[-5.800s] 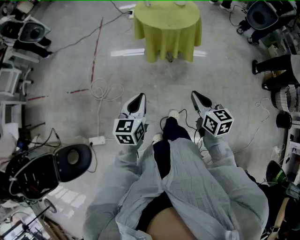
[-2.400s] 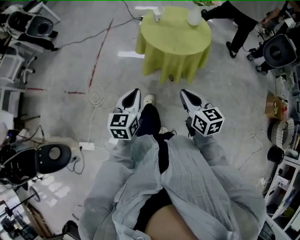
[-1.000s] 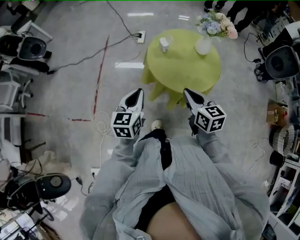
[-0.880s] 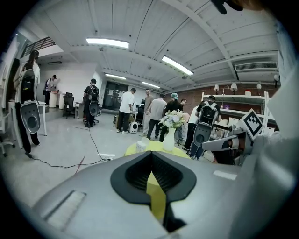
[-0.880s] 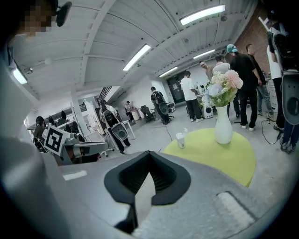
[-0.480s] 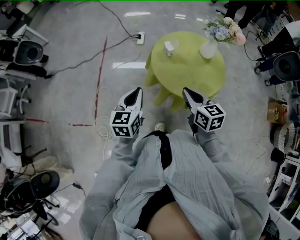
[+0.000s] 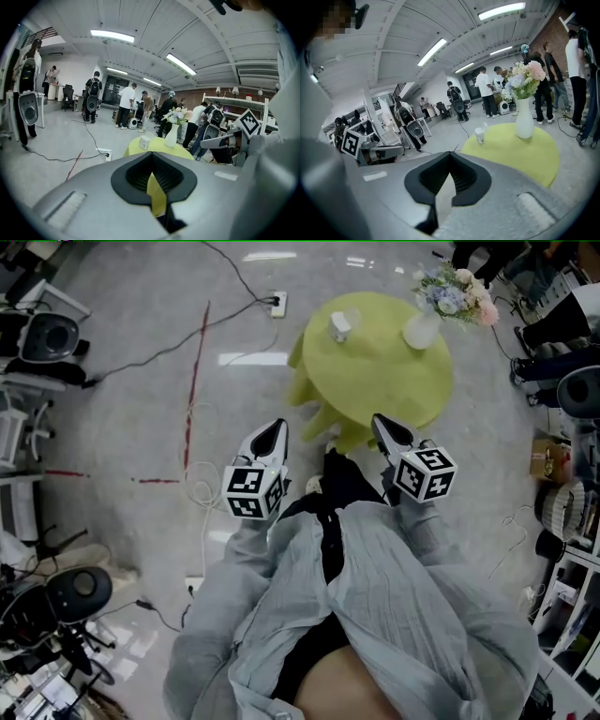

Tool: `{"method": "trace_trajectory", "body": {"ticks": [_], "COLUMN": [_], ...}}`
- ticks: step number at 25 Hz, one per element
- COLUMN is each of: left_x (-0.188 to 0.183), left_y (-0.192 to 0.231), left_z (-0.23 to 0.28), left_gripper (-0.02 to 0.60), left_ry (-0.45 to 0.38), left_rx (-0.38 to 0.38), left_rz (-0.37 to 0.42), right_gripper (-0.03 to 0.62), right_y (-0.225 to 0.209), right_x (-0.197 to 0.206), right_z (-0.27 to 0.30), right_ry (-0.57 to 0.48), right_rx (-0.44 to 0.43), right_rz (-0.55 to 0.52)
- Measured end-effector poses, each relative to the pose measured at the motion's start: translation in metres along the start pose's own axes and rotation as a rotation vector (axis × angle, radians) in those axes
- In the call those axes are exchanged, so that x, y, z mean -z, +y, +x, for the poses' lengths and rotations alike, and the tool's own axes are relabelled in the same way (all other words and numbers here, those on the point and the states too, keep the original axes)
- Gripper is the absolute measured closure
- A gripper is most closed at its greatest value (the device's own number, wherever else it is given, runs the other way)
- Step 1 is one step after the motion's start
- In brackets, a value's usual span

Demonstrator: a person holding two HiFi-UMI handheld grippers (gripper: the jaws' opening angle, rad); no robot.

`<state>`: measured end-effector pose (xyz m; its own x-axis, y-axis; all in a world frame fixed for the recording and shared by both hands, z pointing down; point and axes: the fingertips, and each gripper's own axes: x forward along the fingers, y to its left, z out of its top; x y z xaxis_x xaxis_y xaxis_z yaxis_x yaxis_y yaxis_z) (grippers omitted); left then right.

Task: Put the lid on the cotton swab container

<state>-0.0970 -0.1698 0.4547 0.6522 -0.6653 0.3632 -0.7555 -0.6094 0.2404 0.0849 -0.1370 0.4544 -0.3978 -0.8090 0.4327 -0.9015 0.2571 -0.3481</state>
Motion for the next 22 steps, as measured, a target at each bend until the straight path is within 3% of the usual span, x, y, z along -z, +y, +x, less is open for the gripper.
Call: {"method": "trace_trajectory", "body": {"ticks": [9, 22], "left_x": [0.007, -0.024], "left_y": [0.010, 0.031], "left_z": [0.005, 0.080], "left_gripper": [0.565, 0.565], "left_ry": [0.008, 0.031], "left_rx": [-0.028, -0.005], "left_rz": [-0.031, -0.023], "right_gripper": [0.592, 0.592], "right_y": [-0.012, -0.067], "right_x": [-0.003, -0.037], "right_z": [0.017, 0.072], "right_ry": [0.021, 0.045], "right_rx": [-0.002, 0.028], "right_rz": [0.002, 0.009]}}
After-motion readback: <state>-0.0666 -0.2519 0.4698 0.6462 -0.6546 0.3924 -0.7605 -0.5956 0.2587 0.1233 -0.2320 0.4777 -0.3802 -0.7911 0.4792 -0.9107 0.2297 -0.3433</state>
